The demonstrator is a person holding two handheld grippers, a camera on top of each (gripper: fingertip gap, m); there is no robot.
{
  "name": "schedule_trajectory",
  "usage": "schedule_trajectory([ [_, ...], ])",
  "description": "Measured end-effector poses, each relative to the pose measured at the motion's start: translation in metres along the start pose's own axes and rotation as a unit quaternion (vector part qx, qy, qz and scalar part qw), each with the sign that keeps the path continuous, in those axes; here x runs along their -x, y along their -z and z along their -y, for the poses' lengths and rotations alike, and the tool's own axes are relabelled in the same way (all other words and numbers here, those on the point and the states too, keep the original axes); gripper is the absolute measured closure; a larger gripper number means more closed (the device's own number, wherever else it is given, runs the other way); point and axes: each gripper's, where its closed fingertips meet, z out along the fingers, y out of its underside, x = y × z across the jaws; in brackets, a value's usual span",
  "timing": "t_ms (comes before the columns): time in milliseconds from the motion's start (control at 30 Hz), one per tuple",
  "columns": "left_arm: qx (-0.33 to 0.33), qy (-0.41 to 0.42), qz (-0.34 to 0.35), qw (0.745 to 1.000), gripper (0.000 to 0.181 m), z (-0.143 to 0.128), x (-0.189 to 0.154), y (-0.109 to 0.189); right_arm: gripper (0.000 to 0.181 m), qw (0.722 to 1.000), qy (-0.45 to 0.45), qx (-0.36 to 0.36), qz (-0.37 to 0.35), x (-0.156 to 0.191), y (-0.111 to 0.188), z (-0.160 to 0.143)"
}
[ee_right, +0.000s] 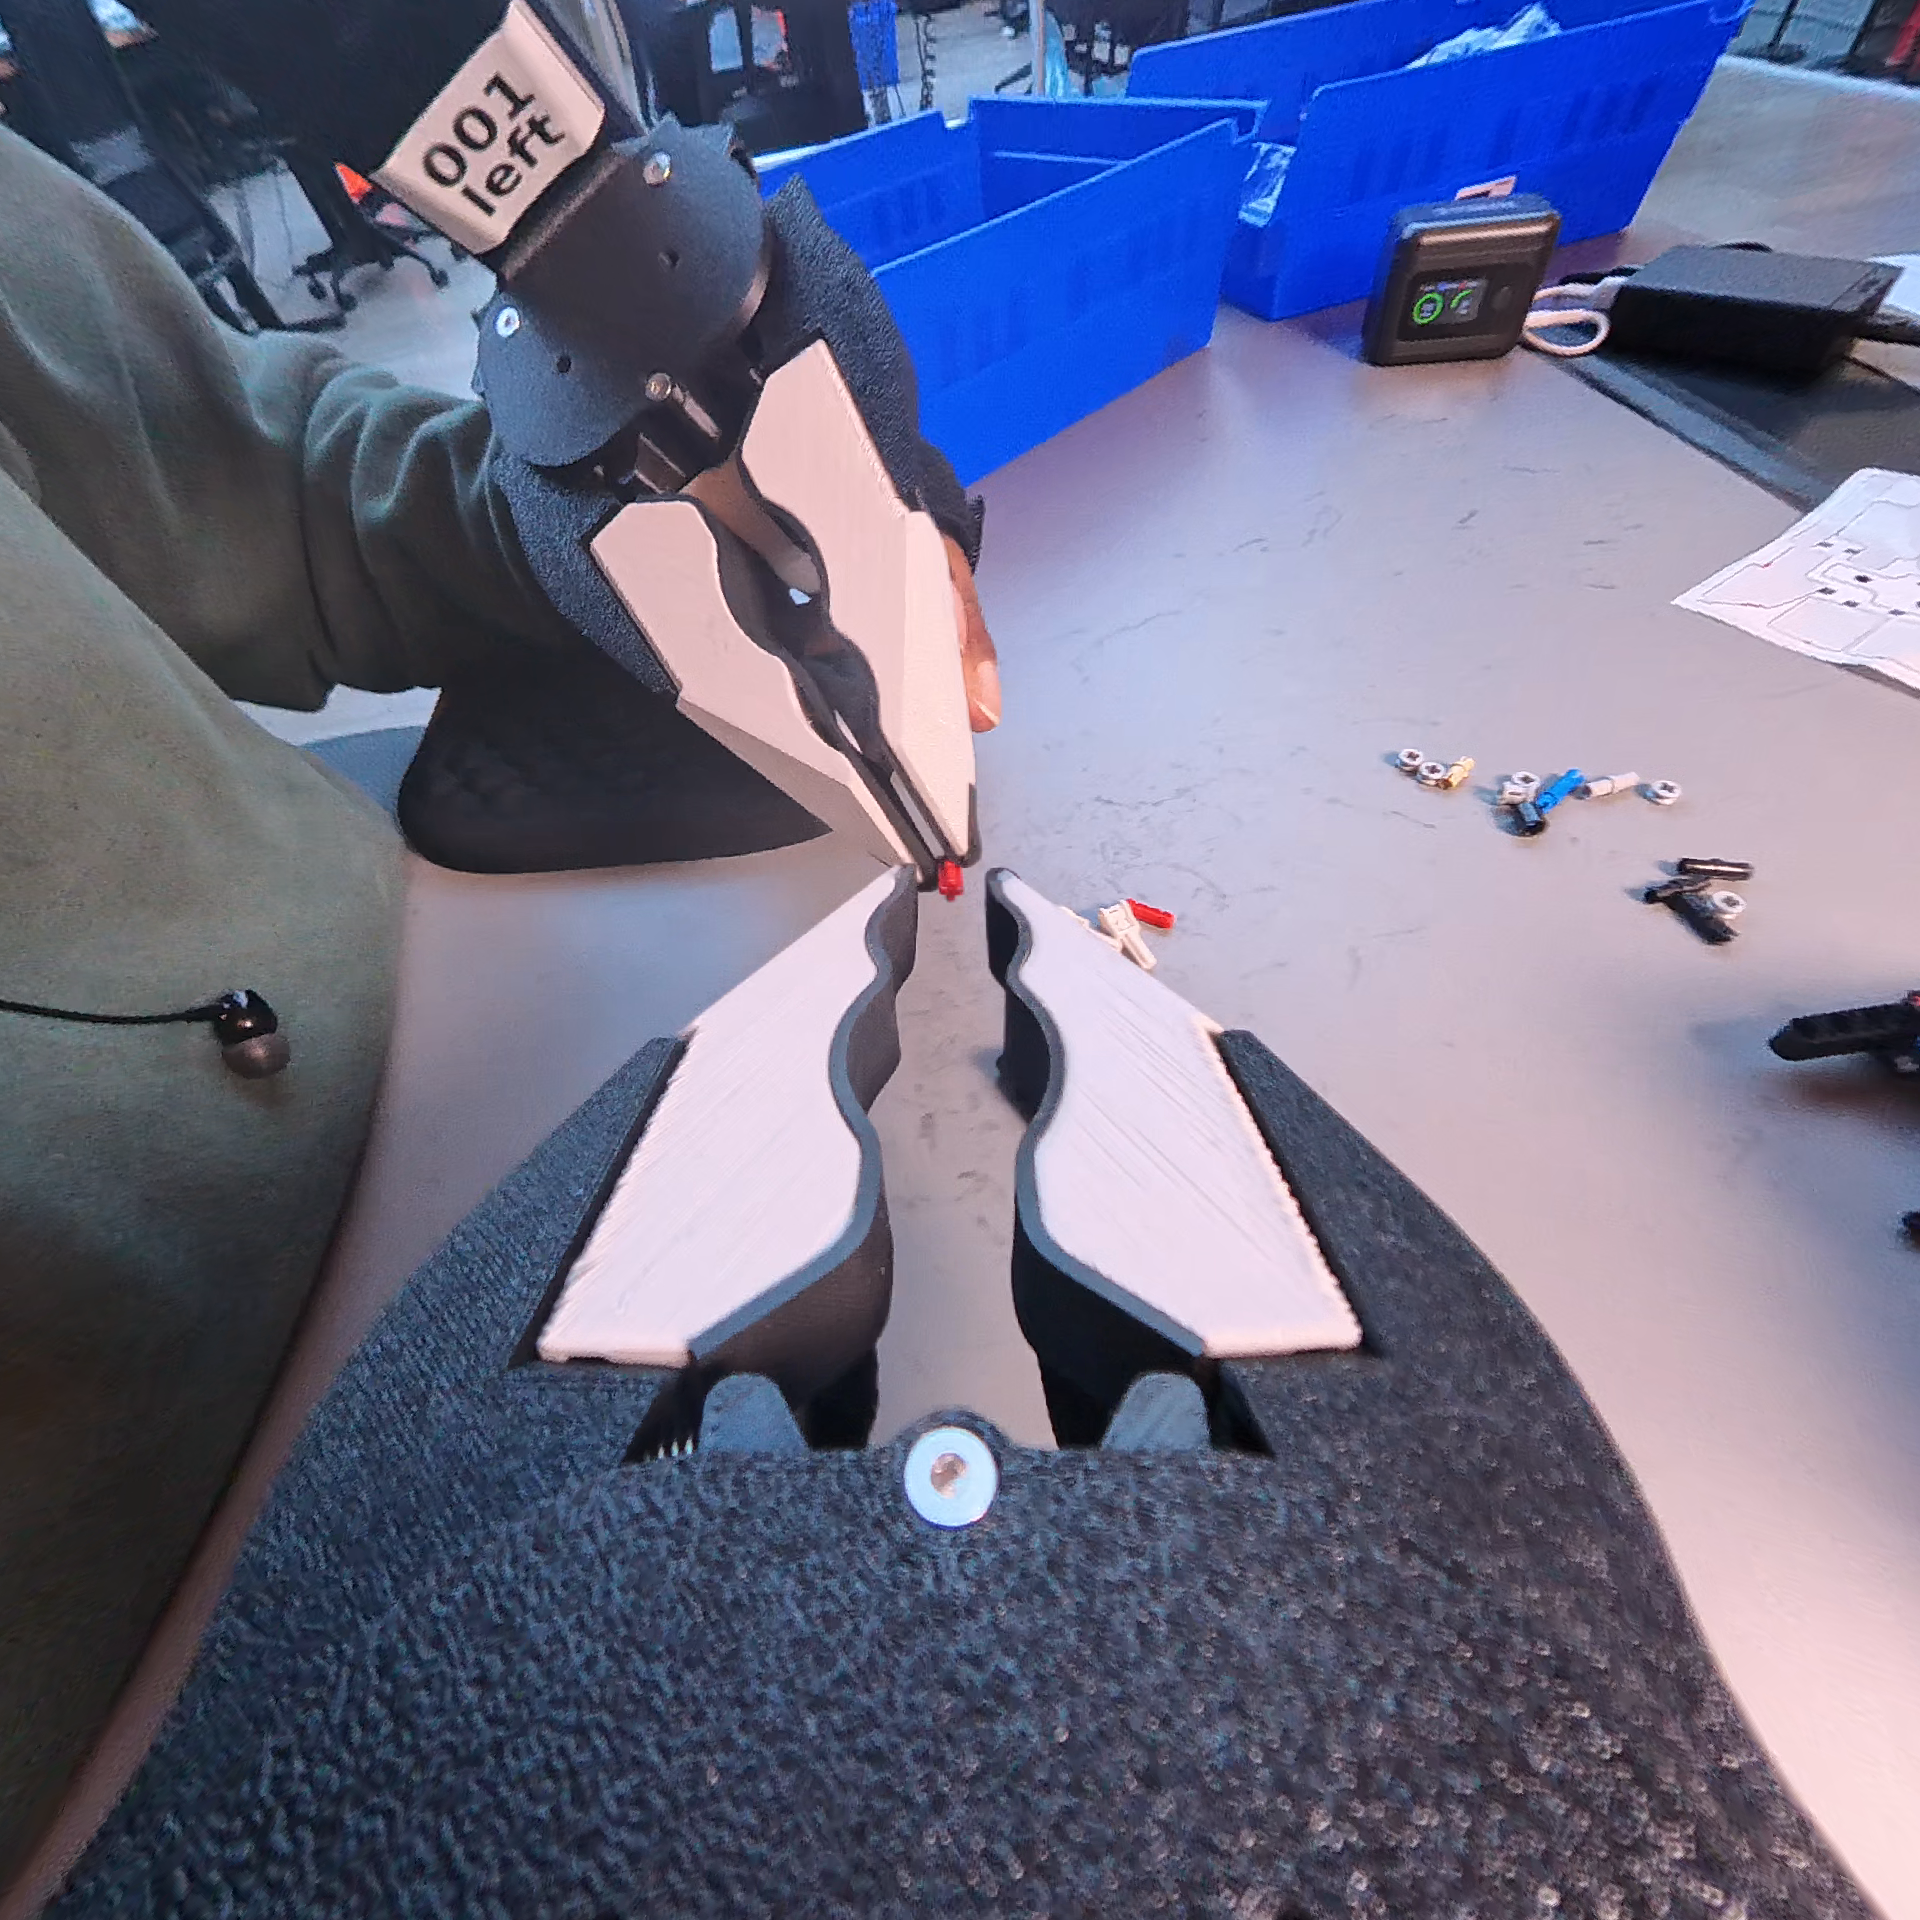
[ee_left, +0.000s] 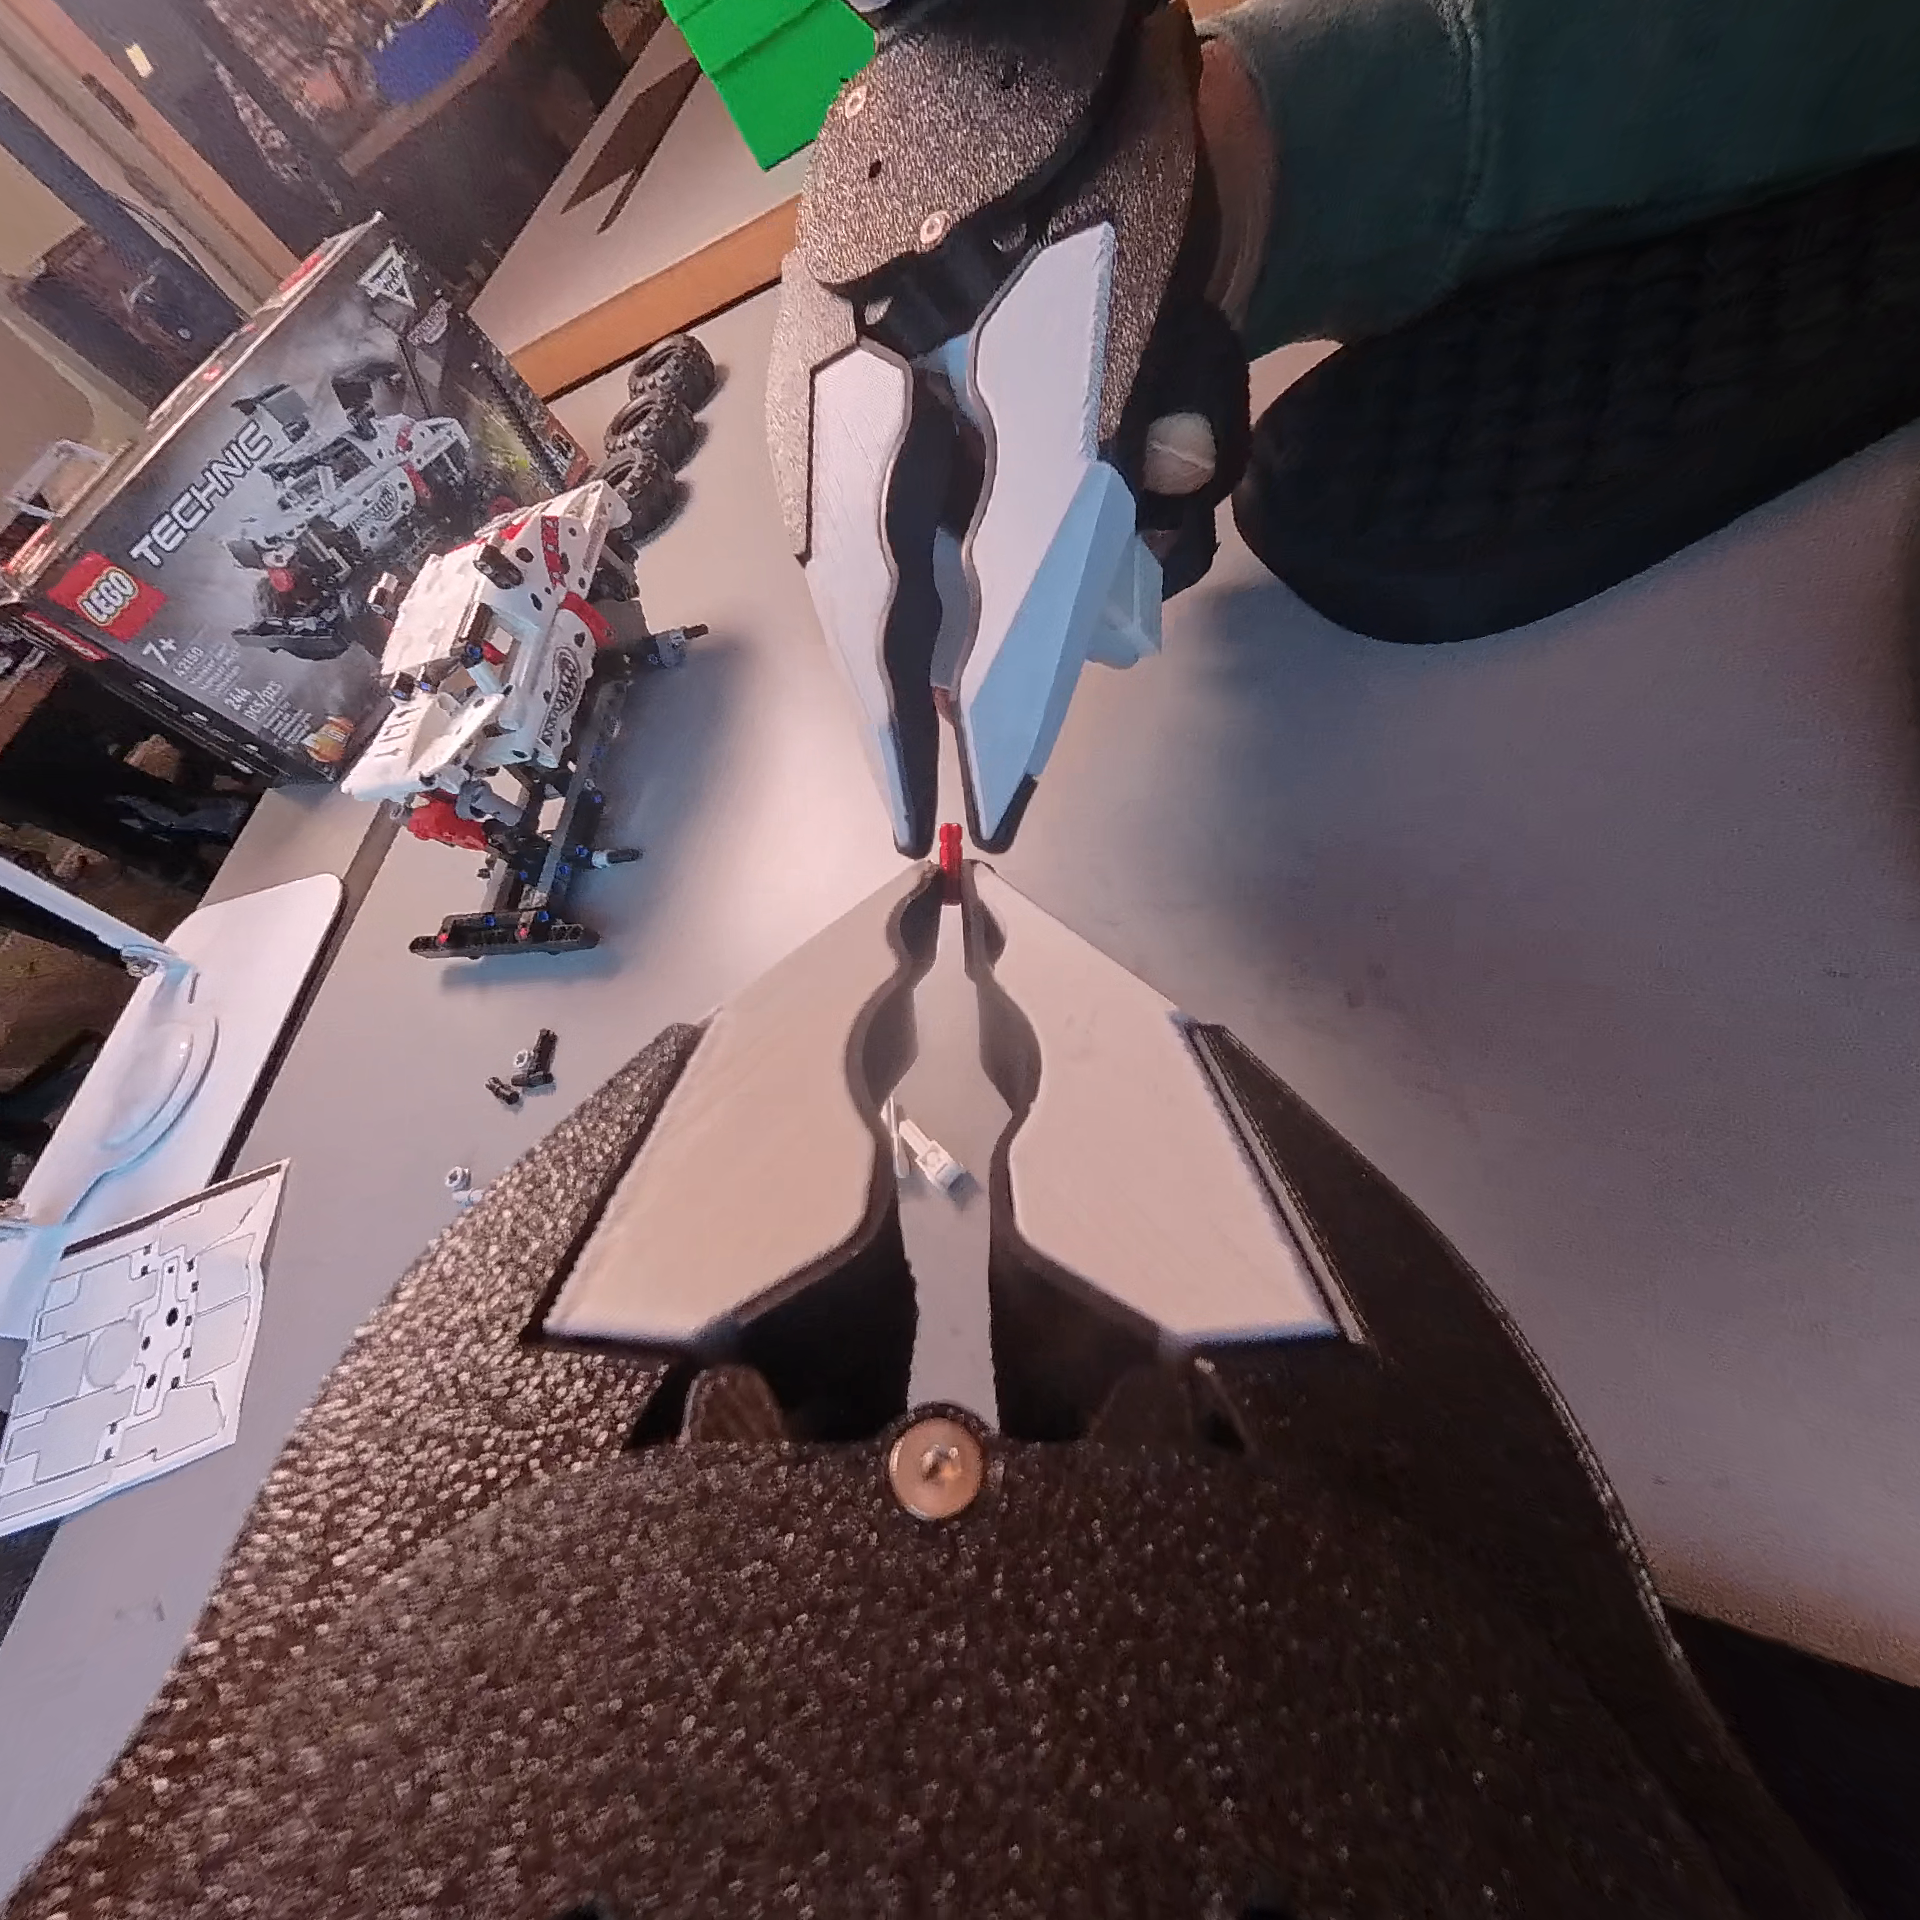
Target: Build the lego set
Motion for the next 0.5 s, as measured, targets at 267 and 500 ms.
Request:
schedule_trajectory([
  [267,0.002,-0.012,-0.005,1.0,0.18,-0.0008,-0.0036,0.0001,0.174,1.0,0.002,0.005,0.02,0.0053,-0.0037,-0.0061],
  [500,0.001,-0.025,-0.006,1.0,0.18,0.0002,-0.0056,0.0027,0.175,0.997,-0.044,-0.018,0.054,0.0086,-0.0024,-0.0014],
])
